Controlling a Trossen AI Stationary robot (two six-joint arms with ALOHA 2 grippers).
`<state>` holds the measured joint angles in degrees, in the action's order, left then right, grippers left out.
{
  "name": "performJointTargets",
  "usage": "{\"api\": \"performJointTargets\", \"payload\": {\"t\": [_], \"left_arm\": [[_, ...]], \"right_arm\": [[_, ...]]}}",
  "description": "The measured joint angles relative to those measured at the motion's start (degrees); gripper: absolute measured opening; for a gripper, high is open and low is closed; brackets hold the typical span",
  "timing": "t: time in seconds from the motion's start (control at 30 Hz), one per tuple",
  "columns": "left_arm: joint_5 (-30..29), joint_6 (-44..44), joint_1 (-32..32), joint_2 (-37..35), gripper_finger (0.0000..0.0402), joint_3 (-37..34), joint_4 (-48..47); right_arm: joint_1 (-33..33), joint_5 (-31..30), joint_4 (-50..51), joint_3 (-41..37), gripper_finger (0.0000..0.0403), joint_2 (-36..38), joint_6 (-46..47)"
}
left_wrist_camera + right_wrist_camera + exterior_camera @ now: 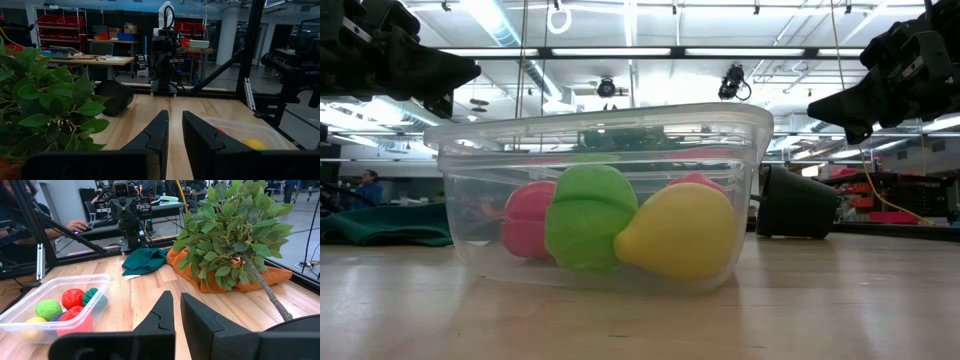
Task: Pick and placing Produce into tupperware
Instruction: Return to Home Position
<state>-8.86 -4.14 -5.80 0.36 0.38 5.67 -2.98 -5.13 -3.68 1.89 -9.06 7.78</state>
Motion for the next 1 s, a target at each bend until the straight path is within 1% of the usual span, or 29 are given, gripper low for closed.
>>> {"api": "performJointTargets", "payload": {"t": [0.37, 0.73, 1.0], "left_arm": [[0.0, 0.0, 0.0, 0.0, 0.0053, 0.0, 0.0], [0.0, 0.0, 0.0, 0.0, 0.0063, 0.0, 0.0], [0.0, 0.0, 0.0, 0.0, 0.0056, 0.0, 0.0]], "right_arm": [[0.0, 0.0, 0.0, 0.0, 0.0, 0.0, 0.0], [0.0, 0.0, 0.0, 0.0, 0.0, 0.0, 0.0], [0.0, 0.0, 0.0, 0.0, 0.0, 0.0, 0.0]]}}
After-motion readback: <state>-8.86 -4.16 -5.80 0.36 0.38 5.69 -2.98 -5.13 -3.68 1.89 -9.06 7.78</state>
